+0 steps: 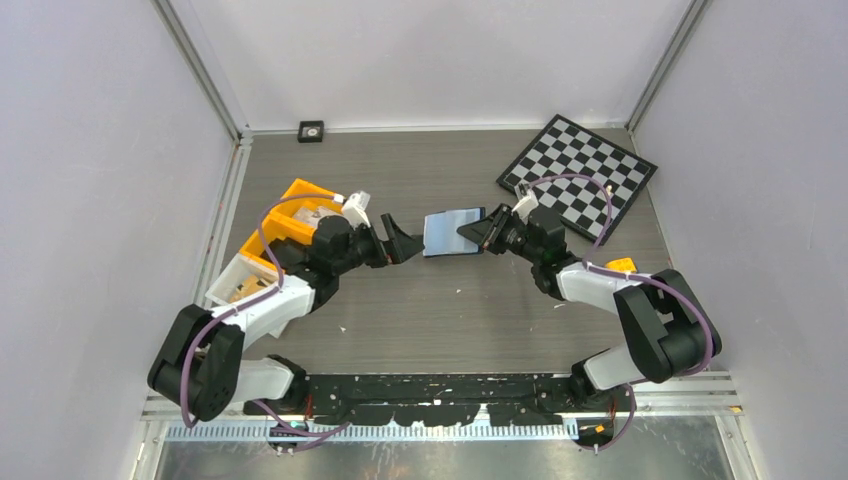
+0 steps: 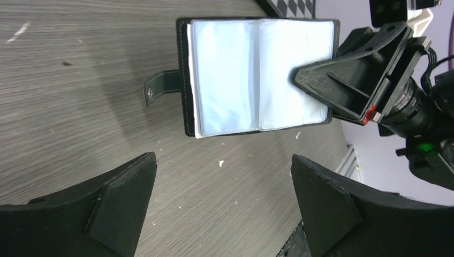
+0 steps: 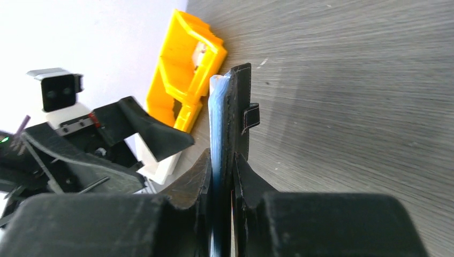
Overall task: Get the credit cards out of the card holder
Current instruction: Remove the credit card from the card holder.
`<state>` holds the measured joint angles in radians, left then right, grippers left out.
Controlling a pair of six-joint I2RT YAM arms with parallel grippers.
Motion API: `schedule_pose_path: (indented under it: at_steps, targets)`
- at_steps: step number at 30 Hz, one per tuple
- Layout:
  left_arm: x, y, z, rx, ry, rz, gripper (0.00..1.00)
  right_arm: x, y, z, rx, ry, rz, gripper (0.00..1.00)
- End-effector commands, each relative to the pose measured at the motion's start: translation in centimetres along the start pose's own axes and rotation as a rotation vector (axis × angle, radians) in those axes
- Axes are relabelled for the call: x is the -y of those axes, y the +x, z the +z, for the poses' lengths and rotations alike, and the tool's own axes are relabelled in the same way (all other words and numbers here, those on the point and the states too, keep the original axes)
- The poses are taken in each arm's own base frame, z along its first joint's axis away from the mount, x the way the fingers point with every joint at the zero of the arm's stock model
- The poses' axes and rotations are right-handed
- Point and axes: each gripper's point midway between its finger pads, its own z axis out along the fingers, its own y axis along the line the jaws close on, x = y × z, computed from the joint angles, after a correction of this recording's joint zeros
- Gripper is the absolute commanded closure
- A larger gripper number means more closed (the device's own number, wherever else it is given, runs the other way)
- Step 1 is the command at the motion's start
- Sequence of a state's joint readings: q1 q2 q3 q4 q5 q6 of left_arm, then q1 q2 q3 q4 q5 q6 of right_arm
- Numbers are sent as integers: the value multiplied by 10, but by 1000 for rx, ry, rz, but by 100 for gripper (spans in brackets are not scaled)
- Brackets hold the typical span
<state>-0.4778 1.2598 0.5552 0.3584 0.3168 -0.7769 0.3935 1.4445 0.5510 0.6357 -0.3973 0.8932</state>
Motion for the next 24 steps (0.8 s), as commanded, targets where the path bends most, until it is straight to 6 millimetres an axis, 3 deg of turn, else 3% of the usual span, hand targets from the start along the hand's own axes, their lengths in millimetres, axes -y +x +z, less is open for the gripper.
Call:
schedule_pose_path:
  at_steps: [1, 8, 19, 24]
  targets:
    - [40, -20, 2, 28, 175, 44, 2, -58, -19, -11, 72, -248, -64, 100]
    - [54, -24, -6, 44, 259, 58, 9, -71, -17, -18, 79, -321, -77, 100]
    - [30, -22, 1, 11, 192, -33, 0, -97, -19, -34, 79, -422, -89, 100]
    - [53, -25, -9, -11, 342, -55, 0, -108, -20, -41, 76, -452, -92, 100]
